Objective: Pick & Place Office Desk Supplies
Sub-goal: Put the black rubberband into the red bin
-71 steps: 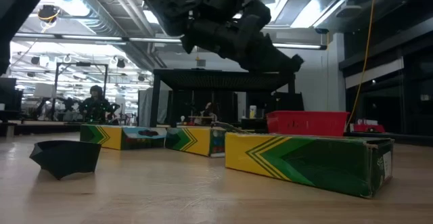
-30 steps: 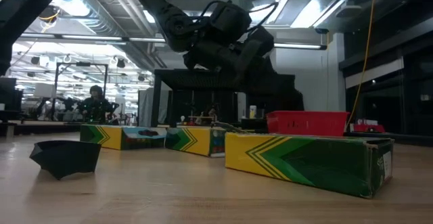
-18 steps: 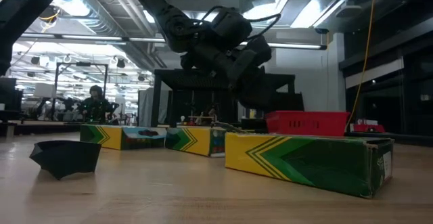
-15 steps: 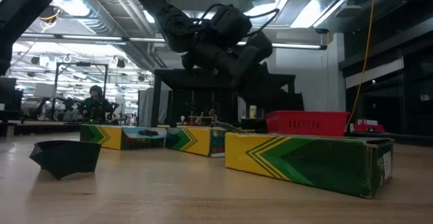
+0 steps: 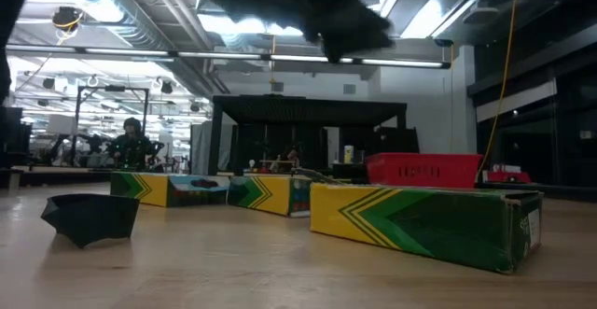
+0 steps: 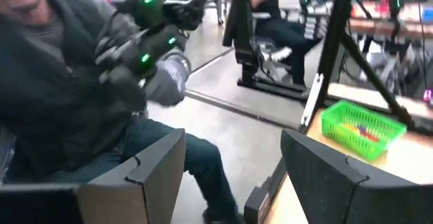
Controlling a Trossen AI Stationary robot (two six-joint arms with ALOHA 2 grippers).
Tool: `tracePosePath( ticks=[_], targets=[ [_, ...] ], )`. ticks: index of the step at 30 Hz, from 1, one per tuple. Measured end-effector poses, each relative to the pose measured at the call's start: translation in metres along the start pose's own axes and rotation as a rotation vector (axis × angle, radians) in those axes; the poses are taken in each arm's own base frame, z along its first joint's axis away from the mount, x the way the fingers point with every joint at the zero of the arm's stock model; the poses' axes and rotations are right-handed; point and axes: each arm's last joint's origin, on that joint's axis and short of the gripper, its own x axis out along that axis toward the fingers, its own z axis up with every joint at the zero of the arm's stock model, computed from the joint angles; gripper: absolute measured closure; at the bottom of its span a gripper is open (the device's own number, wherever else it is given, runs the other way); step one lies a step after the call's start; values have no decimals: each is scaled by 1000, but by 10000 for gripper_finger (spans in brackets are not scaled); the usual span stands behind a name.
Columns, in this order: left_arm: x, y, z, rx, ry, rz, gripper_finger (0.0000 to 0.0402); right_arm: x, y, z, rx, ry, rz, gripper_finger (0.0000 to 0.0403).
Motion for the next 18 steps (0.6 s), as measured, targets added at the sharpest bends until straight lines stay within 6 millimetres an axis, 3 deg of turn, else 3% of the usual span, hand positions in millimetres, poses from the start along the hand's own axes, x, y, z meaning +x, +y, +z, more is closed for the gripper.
tracePosePath(
  ticks=[4,8,13,18],
  targets=[
    [-24,-45,10,30,-21,-35,228,-25,10,1,-84,-55,23,159],
    [-47,-93,12,57,-48,-10,227,-66,4,-35,-115,-259,63,159],
    [-61,-141,-9,38,-7,112,226,-109,-22,-82,-97,-464,153,159],
    [-55,-173,-38,-14,43,273,226,-120,-35,-100,-75,-470,314,159]
  ],
)
